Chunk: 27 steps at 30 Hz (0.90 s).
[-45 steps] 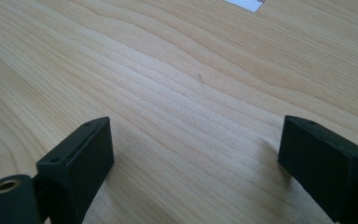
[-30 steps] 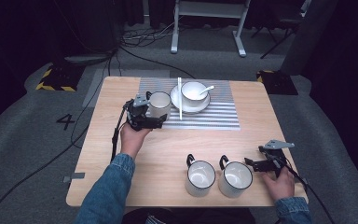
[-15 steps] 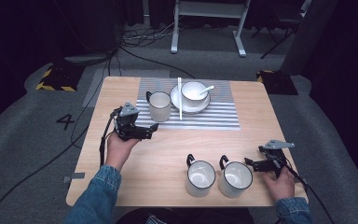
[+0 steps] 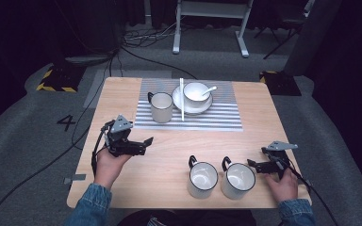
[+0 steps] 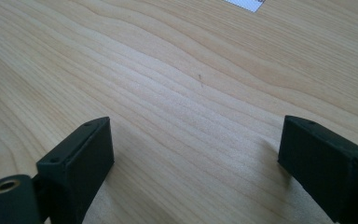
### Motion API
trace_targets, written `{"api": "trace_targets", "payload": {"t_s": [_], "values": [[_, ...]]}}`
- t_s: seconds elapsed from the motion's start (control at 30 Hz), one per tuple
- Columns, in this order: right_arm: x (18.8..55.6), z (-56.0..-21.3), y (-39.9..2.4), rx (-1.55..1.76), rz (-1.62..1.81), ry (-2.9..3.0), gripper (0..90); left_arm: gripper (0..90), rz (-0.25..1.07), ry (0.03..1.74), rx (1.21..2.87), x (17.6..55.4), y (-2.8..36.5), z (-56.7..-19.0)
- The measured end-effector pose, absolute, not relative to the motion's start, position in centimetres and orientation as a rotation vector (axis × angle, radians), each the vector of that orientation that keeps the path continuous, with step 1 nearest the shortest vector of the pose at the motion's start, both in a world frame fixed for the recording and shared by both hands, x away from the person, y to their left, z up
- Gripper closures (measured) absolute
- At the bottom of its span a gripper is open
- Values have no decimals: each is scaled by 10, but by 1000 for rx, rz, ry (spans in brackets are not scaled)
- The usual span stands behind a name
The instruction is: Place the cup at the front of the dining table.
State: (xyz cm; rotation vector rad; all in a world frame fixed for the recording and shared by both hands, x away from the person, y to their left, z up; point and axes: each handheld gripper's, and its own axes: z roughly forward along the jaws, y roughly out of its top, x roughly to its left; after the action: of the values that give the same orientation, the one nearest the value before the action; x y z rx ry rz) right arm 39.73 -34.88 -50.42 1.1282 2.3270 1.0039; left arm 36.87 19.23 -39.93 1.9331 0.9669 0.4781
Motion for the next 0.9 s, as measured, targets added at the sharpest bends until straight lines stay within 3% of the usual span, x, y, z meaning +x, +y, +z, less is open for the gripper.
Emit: {"api": "trace_targets", "payload": {"t_s": [0.63, 0.9], "values": [[397, -504, -349, 1130, 1005, 2327, 102, 30, 415, 996, 2003, 316, 210, -427], [397, -504, -349, 1130, 1006, 2327, 102, 36, 488, 963, 2032, 297, 216, -441]]}}
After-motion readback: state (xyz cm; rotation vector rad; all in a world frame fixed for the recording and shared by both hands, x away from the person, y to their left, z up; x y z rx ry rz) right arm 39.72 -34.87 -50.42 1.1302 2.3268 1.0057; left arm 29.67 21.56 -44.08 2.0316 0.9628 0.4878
